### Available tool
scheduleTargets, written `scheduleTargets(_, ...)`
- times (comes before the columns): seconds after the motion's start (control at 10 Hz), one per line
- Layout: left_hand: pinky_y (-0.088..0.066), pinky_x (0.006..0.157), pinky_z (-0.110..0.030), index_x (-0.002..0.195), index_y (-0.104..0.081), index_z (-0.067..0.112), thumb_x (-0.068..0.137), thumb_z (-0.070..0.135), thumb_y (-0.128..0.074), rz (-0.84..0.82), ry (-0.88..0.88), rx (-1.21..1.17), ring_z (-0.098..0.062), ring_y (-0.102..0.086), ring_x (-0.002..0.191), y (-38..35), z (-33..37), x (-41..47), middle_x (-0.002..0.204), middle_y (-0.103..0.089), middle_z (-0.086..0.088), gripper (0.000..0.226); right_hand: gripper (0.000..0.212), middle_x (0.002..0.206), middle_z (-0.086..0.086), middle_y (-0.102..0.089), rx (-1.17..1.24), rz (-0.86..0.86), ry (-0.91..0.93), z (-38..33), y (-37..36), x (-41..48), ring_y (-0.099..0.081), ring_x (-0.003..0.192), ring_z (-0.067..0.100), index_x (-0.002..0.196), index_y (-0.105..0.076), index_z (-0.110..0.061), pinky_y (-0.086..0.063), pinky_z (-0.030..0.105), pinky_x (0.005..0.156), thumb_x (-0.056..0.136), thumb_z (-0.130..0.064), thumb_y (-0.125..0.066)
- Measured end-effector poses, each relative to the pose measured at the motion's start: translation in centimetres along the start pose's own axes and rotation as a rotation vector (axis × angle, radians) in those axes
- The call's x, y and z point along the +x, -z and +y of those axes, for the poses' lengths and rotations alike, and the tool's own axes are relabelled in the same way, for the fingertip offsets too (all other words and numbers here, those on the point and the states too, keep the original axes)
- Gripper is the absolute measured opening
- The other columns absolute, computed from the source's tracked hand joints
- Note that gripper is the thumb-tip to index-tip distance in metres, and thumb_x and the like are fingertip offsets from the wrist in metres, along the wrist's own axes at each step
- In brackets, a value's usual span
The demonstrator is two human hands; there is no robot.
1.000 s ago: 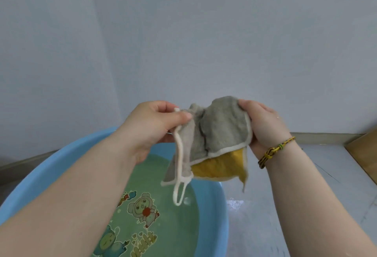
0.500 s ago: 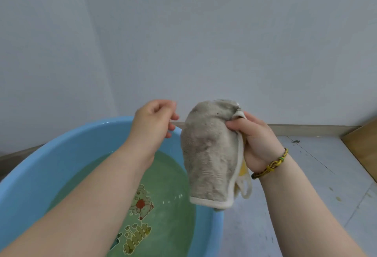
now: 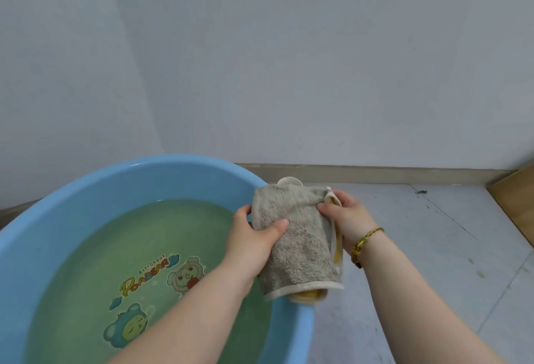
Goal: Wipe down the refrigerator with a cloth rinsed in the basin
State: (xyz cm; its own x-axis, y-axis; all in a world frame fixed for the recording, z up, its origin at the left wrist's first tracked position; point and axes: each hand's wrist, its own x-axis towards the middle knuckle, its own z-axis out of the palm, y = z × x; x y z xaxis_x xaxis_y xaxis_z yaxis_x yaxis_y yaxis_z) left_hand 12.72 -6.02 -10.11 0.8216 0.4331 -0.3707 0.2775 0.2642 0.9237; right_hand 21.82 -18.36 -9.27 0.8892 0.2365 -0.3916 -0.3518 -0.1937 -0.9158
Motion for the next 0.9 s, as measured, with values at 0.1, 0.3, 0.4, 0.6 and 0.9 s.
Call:
scheduleTargets(0.1,-0.043,0.09,-0.031,0.139,-0.022,0.019,0.08,0.022,-0.068,-0.002,0.022,0.077,-0.016,-0.055,0.103,0.0,-0.9,0.2,0.113,-0.055,0.002,0.075,0.048,0.121,0.012,-0.051,-0.133,0.048,0.023,0.7,-1.0,0.3,-0.052,0.103,0.024,0.133,-0.038,-0.008,-0.042,0.035,0.097,0.088,-0.003,-0.054)
scheduleTargets(0.3,-0.013,0.101,-0.006,0.14,-0.03,0.021,0.086,0.01,-0.058,0.07,-0.48,0.554,-0.008,-0.027,0.127,0.7,-0.6,0.5,0.137,-0.028,0.002,0.062,0.043,0.123,0.003,-0.051,-0.088,-0.107,0.056,0.1,-2.5,-0.7,-0.052,0.096,0.011,0.131,-0.04,-0.012,-0.045,0.03,0.091,0.09,-0.018,-0.054)
scheduleTargets(0.4,-0.02,0.08,0.009,0.125,-0.051,0.013,0.084,0.0,-0.056,0.053,-0.463,0.551,-0.003,-0.036,0.104,0.8,-0.7,1.1,0.114,-0.038,0.006,0.044,0.045,0.12,0.0,-0.051,-0.316,-0.202,0.226,0.0,-3.8,-1.4,-0.05,0.103,0.009,0.122,-0.044,-0.021,-0.04,0.016,0.085,0.083,-0.012,-0.064)
scheduleTargets(0.6,-0.034,0.078,-0.014,0.117,-0.051,0.015,0.083,0.007,-0.059,0.073,-0.339,0.562,-0.012,-0.047,0.095,1.1,-1.8,1.9,0.108,-0.039,0.008,0.036,0.056,0.135,-0.002,-0.04,-0.627,-0.158,0.447,1.0,-4.5,-1.1,-0.034,0.127,0.009,0.135,-0.036,-0.018,-0.022,0.005,0.089,0.085,-0.008,-0.058)
scheduleTargets(0.9,-0.031,0.073,-0.013,0.095,-0.056,0.022,0.086,0.015,-0.058,0.09,-0.339,0.564,-0.01,-0.051,0.09,4.6,2.2,2.2,0.094,-0.055,0.007,0.011,0.042,0.133,-0.002,-0.043,-0.604,0.013,0.367,-2.4,-4.6,-1.3,-0.044,0.115,0.011,0.129,-0.043,-0.017,-0.033,0.015,0.087,0.089,-0.016,-0.054)
